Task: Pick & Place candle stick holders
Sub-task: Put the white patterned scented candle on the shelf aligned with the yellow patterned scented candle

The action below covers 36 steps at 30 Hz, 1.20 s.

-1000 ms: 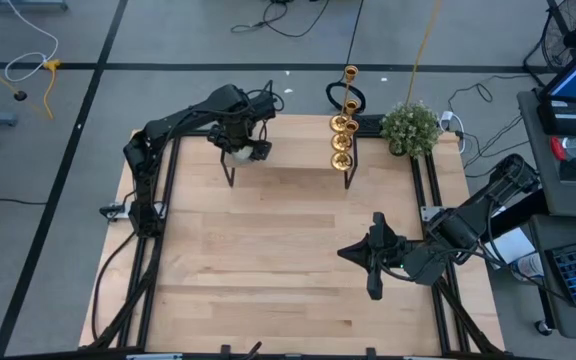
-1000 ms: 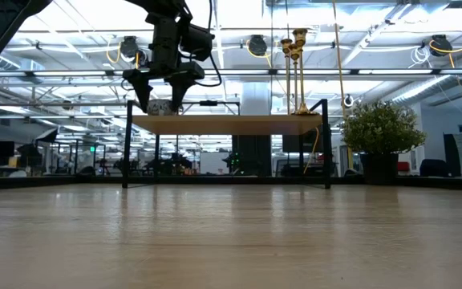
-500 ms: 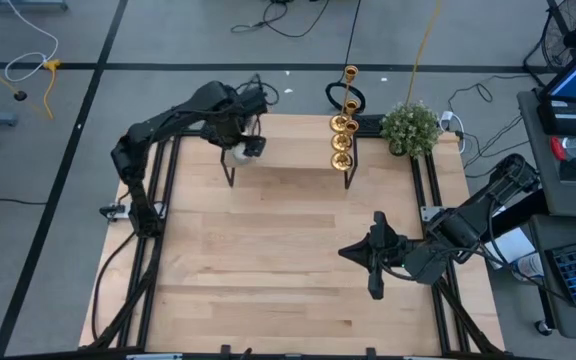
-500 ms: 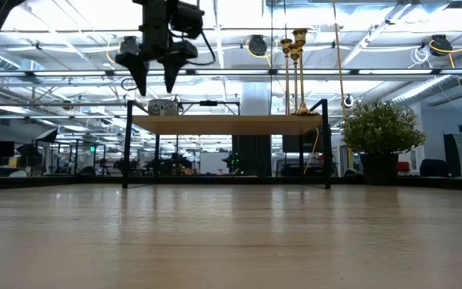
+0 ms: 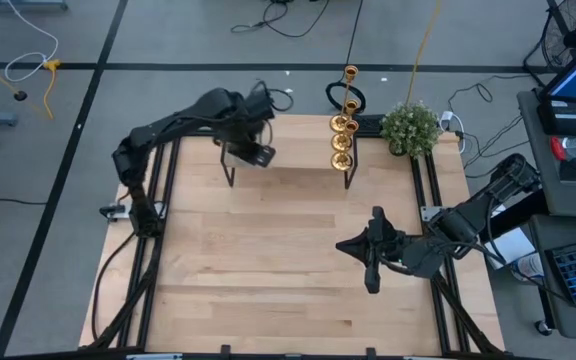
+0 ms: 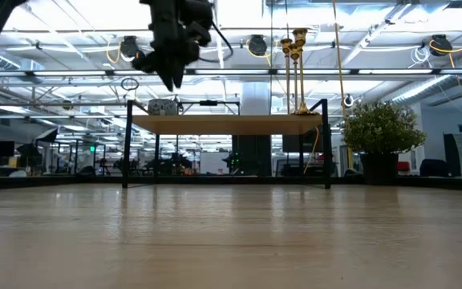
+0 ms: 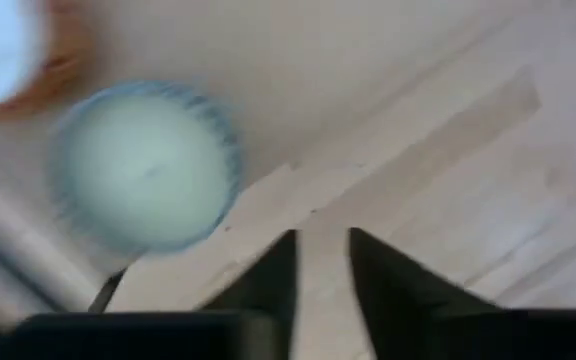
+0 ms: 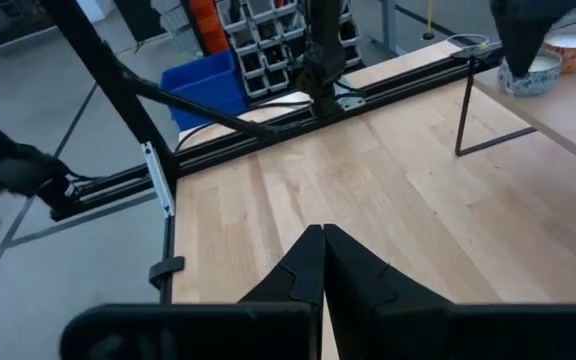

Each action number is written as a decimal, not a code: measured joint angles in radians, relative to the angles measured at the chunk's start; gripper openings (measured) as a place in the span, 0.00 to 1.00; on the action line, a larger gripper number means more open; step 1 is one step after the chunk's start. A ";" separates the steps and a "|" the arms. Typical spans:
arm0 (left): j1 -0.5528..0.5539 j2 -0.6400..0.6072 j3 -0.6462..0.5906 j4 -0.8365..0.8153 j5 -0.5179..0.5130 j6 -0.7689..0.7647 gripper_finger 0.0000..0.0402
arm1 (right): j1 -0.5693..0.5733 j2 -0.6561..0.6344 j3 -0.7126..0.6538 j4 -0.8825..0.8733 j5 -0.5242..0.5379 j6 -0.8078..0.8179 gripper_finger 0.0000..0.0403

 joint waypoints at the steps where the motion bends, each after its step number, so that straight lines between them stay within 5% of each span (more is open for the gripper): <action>1: -0.007 0.018 0.000 -0.001 0.015 0.028 0.17 | -0.001 0.000 0.000 0.001 -0.001 0.001 0.00; 4: -0.022 0.058 0.000 -0.004 0.031 0.069 0.03 | -0.004 0.000 0.000 0.002 -0.002 0.008 0.00; 16: -0.009 0.080 0.000 0.118 -0.007 -0.013 0.01 | -0.029 0.000 0.000 0.013 0.000 0.011 0.00; 36: 0.042 0.080 -0.001 0.053 -0.078 0.039 0.00 | -0.052 0.000 0.000 0.035 -0.002 0.000 0.00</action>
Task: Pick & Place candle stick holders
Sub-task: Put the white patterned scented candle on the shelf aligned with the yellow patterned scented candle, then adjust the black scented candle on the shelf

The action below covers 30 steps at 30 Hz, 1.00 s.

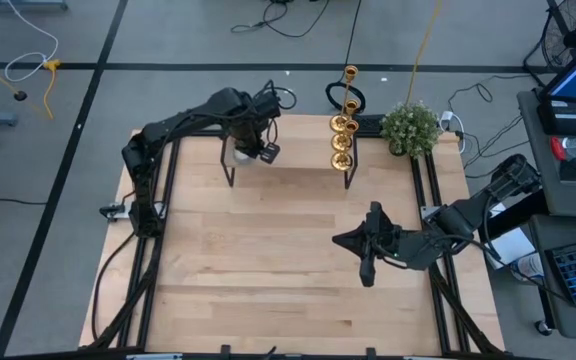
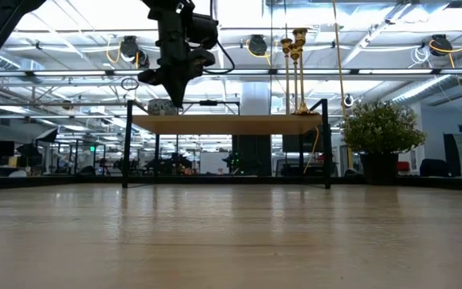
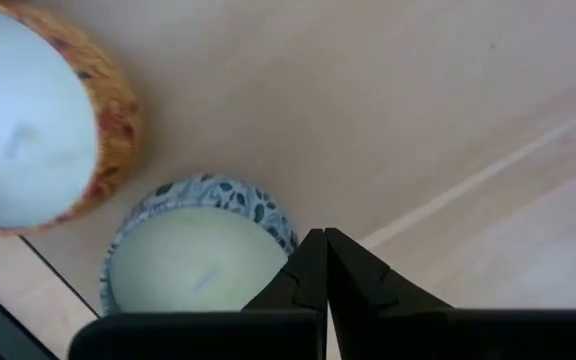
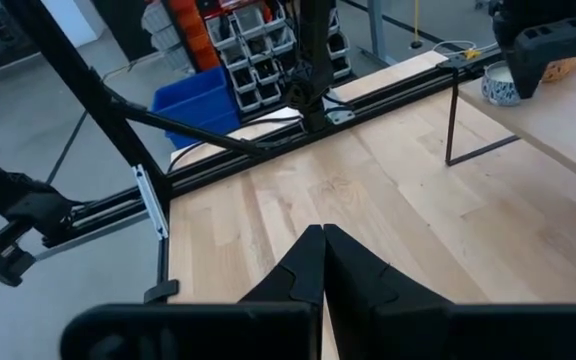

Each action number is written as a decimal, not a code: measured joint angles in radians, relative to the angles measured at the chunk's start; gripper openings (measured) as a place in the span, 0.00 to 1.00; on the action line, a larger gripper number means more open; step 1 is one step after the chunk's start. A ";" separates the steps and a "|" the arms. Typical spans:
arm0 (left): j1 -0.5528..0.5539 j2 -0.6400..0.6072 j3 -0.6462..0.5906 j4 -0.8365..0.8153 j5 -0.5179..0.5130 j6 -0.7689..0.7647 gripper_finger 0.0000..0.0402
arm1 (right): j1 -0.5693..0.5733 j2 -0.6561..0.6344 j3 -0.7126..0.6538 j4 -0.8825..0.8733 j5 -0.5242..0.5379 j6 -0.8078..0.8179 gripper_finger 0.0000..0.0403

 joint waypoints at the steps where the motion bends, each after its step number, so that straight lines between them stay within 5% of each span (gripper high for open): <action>1: 0.003 0.000 0.000 -0.002 -0.002 -0.002 0.00 | 0.000 0.000 0.000 0.000 0.001 0.000 0.00; 25: 0.014 0.000 0.000 -0.075 0.009 0.025 0.00 | -0.022 0.000 0.000 0.022 0.003 -0.011 0.00; 30: -0.005 -0.001 0.079 -0.070 0.009 0.051 0.00 | -0.028 0.000 0.000 0.022 0.003 -0.013 0.00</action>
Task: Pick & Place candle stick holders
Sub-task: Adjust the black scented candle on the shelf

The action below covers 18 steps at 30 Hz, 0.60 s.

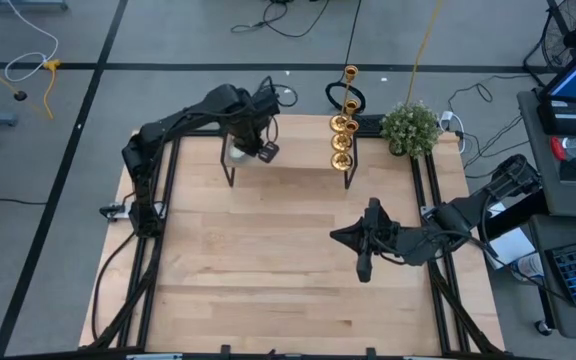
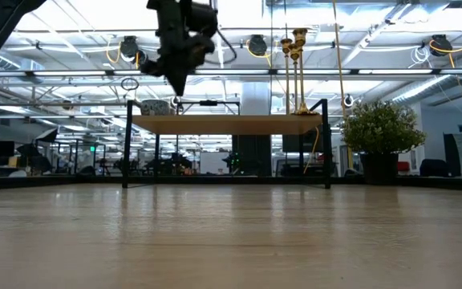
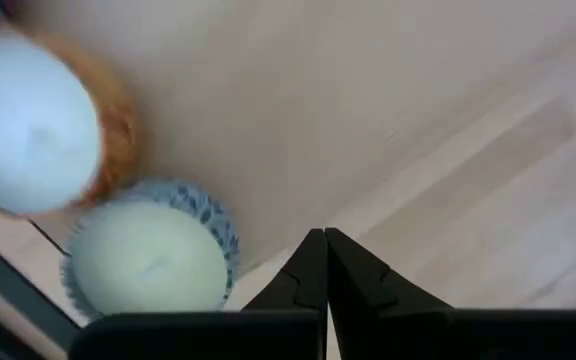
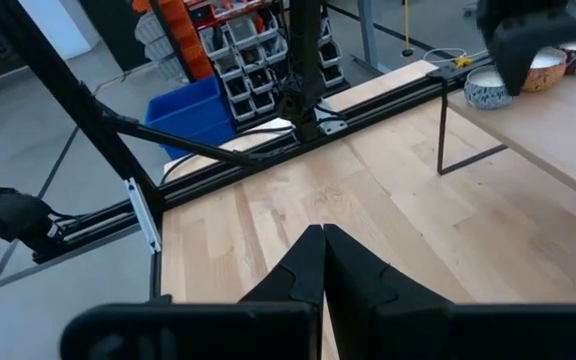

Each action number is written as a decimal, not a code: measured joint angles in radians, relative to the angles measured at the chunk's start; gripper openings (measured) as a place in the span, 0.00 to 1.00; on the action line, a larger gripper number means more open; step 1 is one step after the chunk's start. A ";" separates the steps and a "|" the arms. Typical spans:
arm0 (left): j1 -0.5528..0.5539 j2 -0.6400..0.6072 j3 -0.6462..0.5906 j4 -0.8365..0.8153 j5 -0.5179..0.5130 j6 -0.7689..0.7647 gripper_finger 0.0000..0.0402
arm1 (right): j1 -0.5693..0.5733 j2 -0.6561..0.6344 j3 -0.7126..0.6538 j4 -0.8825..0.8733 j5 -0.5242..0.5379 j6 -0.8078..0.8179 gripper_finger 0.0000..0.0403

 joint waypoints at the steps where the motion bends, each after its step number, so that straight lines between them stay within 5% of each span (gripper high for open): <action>1: 0.005 0.000 0.028 0.000 -0.005 0.005 0.00 | -0.004 0.000 0.000 0.000 -0.001 -0.002 0.00; 8: 0.114 -0.003 0.193 0.028 -0.008 0.006 0.00 | -0.017 0.000 0.000 0.014 0.000 0.002 0.00; 18: 0.227 0.034 0.204 0.030 0.054 0.091 0.00 | -0.034 0.006 0.000 0.015 0.001 0.029 0.00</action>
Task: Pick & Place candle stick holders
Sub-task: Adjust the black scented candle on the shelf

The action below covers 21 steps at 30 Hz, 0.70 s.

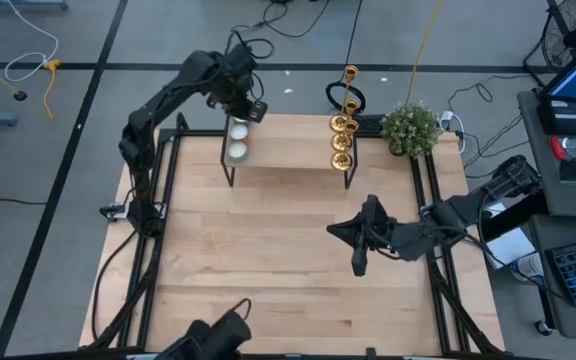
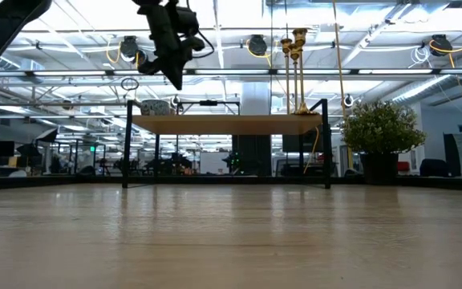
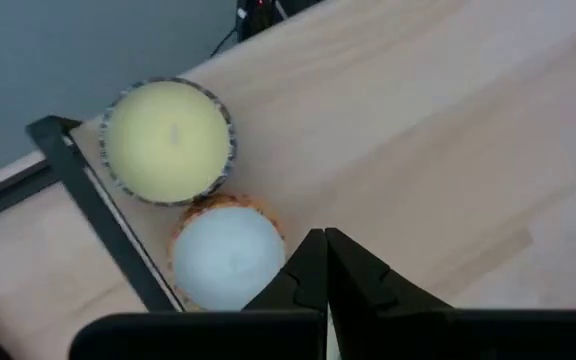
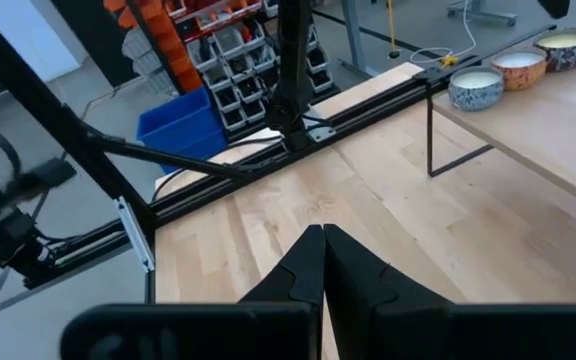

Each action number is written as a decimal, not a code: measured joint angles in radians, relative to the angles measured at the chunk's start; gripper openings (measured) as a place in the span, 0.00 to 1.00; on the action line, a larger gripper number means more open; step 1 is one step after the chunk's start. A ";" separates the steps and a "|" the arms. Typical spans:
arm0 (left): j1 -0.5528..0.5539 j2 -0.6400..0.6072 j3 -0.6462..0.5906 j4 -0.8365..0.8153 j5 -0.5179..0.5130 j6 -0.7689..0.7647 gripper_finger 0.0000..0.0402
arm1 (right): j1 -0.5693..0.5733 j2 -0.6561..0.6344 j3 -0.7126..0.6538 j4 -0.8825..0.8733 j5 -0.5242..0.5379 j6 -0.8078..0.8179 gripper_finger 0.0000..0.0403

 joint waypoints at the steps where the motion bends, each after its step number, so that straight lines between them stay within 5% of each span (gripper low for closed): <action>1: 0.004 0.006 0.000 -0.001 0.006 0.011 0.00 | -0.004 0.000 0.000 0.000 0.000 0.002 0.00; 17: 0.021 0.091 0.000 0.063 0.038 0.133 0.00 | -0.043 0.016 0.000 0.000 -0.003 0.013 0.00; 21: 0.012 0.078 0.032 -0.076 0.003 0.153 0.00 | -0.050 0.017 0.000 0.000 -0.004 -0.001 0.00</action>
